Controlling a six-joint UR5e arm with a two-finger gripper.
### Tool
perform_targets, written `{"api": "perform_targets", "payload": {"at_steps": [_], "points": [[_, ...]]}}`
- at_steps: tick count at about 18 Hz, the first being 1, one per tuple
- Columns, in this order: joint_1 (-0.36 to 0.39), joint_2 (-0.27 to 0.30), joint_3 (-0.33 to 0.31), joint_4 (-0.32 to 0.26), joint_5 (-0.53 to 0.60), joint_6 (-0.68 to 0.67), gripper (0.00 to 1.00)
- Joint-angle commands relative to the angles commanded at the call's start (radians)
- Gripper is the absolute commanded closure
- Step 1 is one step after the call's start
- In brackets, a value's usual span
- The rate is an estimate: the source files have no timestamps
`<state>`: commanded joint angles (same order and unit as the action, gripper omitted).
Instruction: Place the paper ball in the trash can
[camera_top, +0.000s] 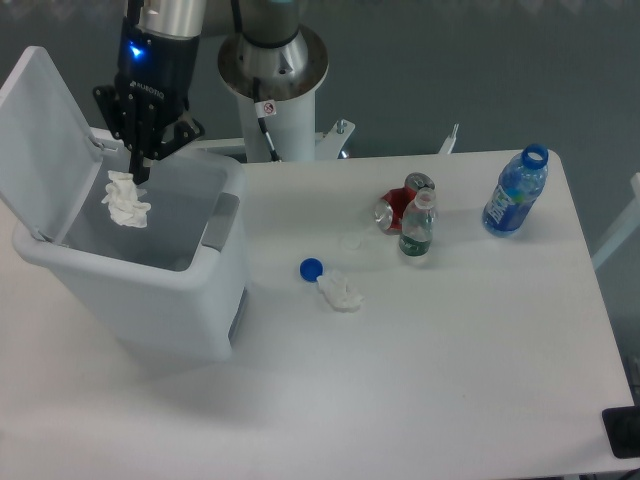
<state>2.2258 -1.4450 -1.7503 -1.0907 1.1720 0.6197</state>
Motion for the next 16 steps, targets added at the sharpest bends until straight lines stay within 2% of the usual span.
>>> {"api": "perform_targets", "payload": {"at_steps": [1, 3, 5, 6, 8, 10, 11, 12, 14, 16], "points": [[0.000, -0.002, 0.000, -0.002, 0.000, 0.000, 0.97], [0.000, -0.003, -0.003, 0.000, 0.002, 0.003, 0.78], [0.000, -0.003, -0.005, 0.000, 0.002, 0.006, 0.69], [0.000, -0.003, -0.005, 0.000, 0.002, 0.006, 0.56], [0.000, -0.002, -0.005, 0.002, 0.000, 0.006, 0.53], [0.002, 0.000, -0.003, 0.002, 0.002, 0.006, 0.46], [0.003, 0.000, -0.003, 0.002, 0.002, 0.008, 0.39], [0.006, 0.000, -0.002, 0.005, 0.003, 0.008, 0.30], [0.020, 0.006, 0.009, 0.008, 0.005, 0.008, 0.01], [0.044, 0.015, 0.017, 0.009, 0.014, 0.006, 0.00]]}}
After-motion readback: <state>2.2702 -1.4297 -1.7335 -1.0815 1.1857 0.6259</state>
